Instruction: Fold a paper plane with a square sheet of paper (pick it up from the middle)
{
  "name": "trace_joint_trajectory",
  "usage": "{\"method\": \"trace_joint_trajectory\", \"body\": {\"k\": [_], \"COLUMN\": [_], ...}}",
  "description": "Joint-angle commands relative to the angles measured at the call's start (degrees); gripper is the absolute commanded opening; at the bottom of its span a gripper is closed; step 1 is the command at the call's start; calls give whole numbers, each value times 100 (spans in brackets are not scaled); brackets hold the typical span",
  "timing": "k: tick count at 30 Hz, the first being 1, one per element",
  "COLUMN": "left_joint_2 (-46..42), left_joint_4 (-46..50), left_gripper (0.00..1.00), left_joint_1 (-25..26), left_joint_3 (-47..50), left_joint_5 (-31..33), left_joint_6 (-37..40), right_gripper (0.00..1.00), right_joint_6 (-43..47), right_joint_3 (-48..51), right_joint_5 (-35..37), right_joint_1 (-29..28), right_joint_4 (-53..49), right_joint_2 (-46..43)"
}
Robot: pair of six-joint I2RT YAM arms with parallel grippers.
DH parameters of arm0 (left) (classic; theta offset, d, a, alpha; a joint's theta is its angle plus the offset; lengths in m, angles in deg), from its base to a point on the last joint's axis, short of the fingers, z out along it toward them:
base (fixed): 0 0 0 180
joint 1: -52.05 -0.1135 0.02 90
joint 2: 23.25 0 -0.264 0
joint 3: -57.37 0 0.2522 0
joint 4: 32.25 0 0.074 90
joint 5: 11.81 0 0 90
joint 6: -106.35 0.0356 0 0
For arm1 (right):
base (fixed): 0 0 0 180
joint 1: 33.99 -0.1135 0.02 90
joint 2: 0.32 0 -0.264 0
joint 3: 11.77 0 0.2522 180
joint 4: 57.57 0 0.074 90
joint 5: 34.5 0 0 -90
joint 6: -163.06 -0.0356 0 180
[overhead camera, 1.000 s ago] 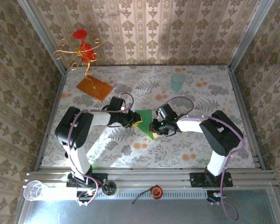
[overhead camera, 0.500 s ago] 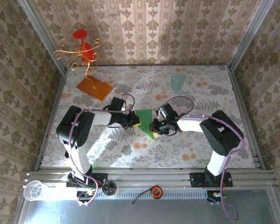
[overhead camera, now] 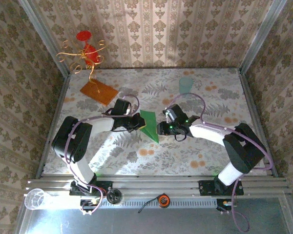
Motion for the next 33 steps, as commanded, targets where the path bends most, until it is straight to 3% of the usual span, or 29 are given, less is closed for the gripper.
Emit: {"method": "trace_joint_trajectory", "body": {"k": [1,5,14,21,33], "left_joint_2": [-74,-53,0,11,7], "left_joint_4": [228,270,61,8,11], "left_gripper": [0,0,0,0,0], "left_joint_1": [80,124,133,133,168], "left_joint_3": [-110,-178,-122,-95,-119], "left_joint_5": [290,381,267,233,187], "left_joint_6": [-198,-324,-541,-620,-640], "right_gripper": [42,43,45,45,36], "right_joint_6": [693,1027,1145,1072,1054], "right_joint_3": [-246,-382,-895,-1065,-1173], "right_joint_5": [1534,2345,2876,2951,3173], "right_joint_1": [-425,-1010,-1723,-1786,-1785], "right_joint_4": [-720,-771,-849,-725,-637], "right_joint_2": [-165,-51,771,1173,1529]}}
